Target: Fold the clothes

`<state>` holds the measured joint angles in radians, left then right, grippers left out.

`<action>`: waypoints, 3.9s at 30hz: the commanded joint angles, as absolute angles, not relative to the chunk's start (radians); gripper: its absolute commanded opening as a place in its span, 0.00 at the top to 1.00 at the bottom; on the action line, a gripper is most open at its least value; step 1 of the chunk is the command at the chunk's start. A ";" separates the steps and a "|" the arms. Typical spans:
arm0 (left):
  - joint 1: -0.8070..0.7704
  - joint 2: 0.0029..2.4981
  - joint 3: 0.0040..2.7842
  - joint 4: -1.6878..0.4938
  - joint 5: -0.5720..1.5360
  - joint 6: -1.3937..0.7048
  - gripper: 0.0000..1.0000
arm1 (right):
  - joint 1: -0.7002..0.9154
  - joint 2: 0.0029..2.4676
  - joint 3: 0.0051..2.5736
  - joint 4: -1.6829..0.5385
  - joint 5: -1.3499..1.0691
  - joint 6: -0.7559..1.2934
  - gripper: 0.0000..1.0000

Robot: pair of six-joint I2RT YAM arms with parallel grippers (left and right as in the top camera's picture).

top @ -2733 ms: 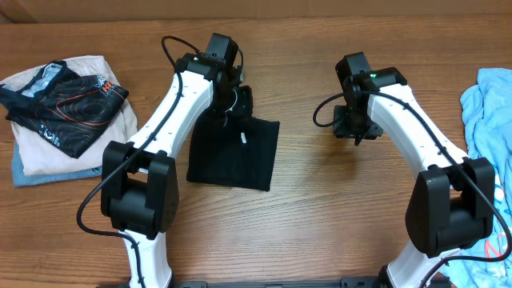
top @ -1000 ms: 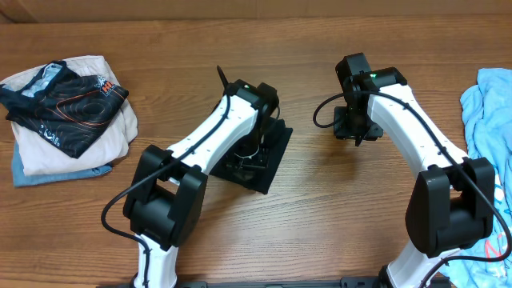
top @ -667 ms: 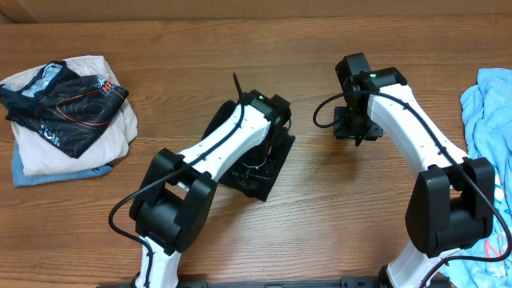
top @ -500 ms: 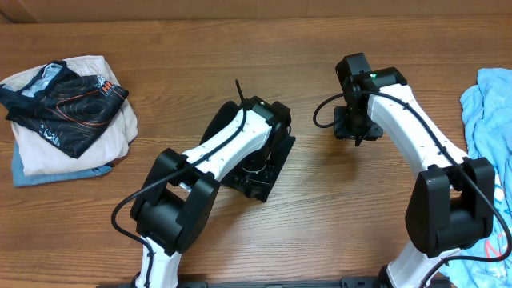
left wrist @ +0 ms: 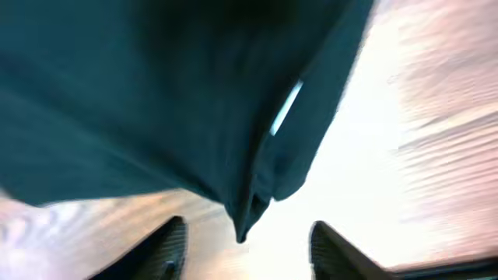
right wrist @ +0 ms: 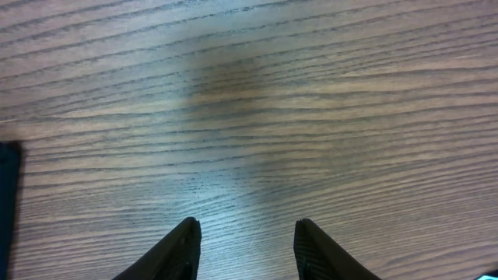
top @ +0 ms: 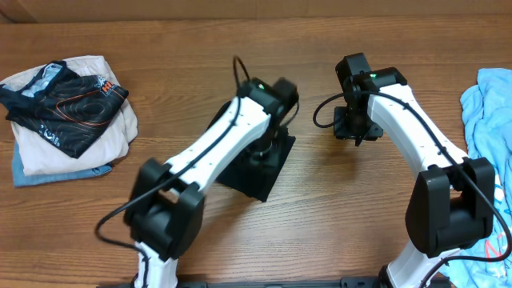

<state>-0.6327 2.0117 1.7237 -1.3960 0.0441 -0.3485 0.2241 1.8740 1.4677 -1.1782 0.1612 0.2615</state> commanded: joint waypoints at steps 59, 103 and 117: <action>-0.665 2.060 1.962 -1.304 -0.038 -0.212 0.52 | 0.117 1.859 1.480 -1.210 0.148 0.356 0.57; -0.203 2.155 1.880 -1.082 0.229 -0.135 0.19 | 0.564 1.859 1.362 -0.984 -0.553 0.113 0.49; -0.230 2.199 1.880 -0.862 0.238 -0.137 0.18 | 0.628 1.859 1.204 -0.881 -0.551 0.218 0.49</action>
<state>-0.2096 2.1479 1.8809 -0.8753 0.2180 -0.1532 0.6285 1.8740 1.2236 -0.8921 -0.5358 0.1986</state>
